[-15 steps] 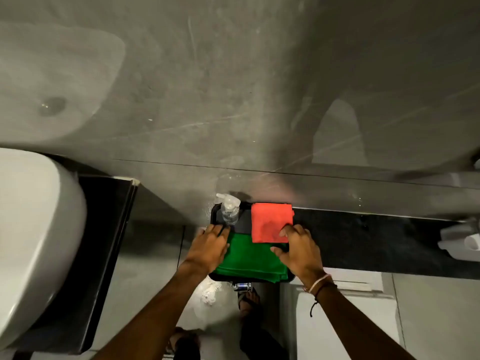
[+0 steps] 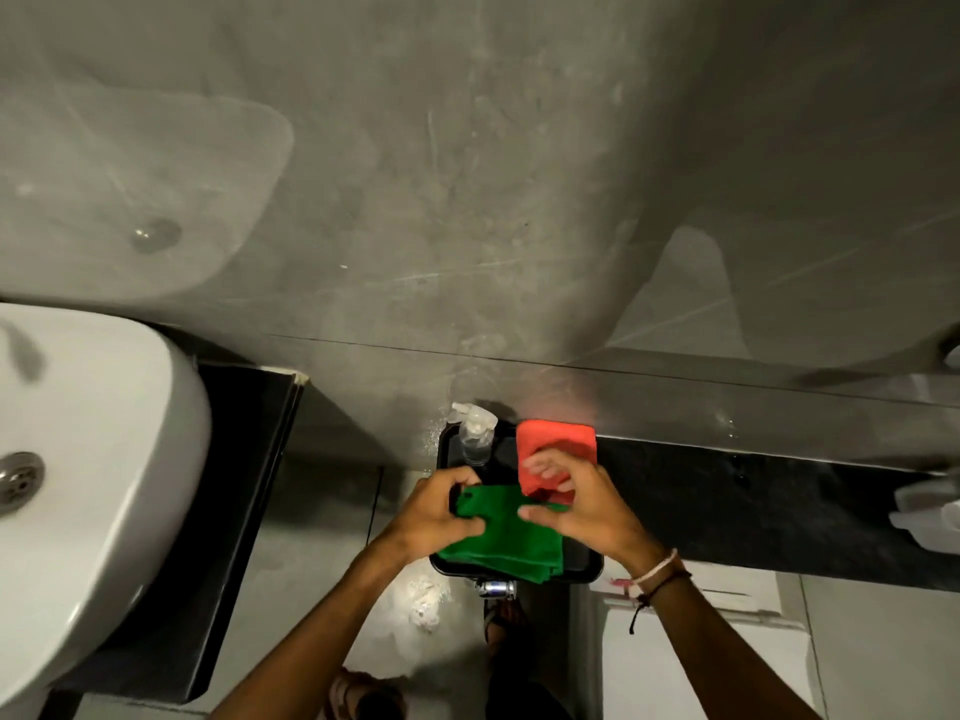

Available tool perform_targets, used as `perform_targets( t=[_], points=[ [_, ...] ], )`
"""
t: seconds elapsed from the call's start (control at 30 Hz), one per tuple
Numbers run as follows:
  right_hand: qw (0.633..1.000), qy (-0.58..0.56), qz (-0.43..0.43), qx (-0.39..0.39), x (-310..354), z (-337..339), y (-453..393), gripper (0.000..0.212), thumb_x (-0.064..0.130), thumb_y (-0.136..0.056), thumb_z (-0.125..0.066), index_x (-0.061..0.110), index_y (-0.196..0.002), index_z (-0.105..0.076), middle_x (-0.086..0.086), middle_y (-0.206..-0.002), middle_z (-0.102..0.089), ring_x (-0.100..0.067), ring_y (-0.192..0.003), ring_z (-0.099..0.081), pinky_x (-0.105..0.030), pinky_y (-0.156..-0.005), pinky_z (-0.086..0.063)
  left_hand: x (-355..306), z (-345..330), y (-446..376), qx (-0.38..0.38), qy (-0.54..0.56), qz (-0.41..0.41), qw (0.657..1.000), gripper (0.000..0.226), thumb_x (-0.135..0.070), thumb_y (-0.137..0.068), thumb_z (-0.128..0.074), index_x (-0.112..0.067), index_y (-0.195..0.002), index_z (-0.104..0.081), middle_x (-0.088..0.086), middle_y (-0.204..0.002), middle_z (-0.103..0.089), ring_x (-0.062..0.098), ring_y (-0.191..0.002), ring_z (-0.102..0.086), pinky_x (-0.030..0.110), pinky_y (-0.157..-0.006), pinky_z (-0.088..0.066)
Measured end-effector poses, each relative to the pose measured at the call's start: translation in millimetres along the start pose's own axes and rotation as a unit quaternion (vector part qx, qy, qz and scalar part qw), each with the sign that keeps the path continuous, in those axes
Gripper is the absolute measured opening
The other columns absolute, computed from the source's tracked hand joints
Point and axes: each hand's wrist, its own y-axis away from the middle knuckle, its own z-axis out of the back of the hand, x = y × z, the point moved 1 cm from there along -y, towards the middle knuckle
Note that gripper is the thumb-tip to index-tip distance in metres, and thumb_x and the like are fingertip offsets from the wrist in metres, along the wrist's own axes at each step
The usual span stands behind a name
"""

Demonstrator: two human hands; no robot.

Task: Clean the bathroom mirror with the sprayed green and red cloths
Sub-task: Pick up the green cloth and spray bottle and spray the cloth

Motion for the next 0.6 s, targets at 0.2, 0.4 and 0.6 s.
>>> perform_targets(
  t=[0.2, 0.4, 0.6],
  points=[
    [0.973, -0.092, 0.135, 0.162, 123.0, 13.5, 25.0, 0.02, 0.021, -0.078, -0.088, 0.018, -0.094, -0.077, -0.001, -0.088, -0.076, -0.002, -0.087, -0.066, -0.033, -0.081, -0.051, -76.6, 77.7, 90.6, 0.023, 0.153, -0.114, 0.981, 0.029, -0.014, -0.072, -0.084, -0.013, -0.099, -0.073, 0.002, -0.086, -0.077, 0.012, -0.082, -0.069, 0.024, -0.076, -0.055],
    [0.924, -0.249, 0.245, 0.153, 259.7, 23.2, 43.6, 0.02, 0.027, -0.081, -0.083, 0.018, -0.097, -0.076, 0.005, -0.078, -0.076, -0.003, -0.071, -0.068, -0.019, -0.065, -0.054, -88.6, 128.3, 154.9, 0.034, 0.708, -0.191, 0.679, 0.062, -0.057, -0.087, -0.06, -0.007, -0.122, -0.07, 0.021, -0.125, -0.072, 0.032, -0.12, -0.066, 0.049, -0.109, -0.05],
    [0.932, -0.158, 0.242, -0.219, 222.0, 11.1, 31.9, 0.021, 0.042, -0.082, -0.08, 0.024, -0.079, -0.071, 0.0, -0.068, -0.073, -0.007, -0.053, -0.068, -0.024, -0.052, -0.056, -99.4, 101.5, 162.1, -0.071, 0.721, -0.285, 0.628, 0.057, -0.057, -0.102, 0.003, -0.036, -0.155, 0.002, 0.023, -0.16, -0.032, 0.046, -0.145, -0.033, 0.056, -0.122, -0.021]
  ],
)
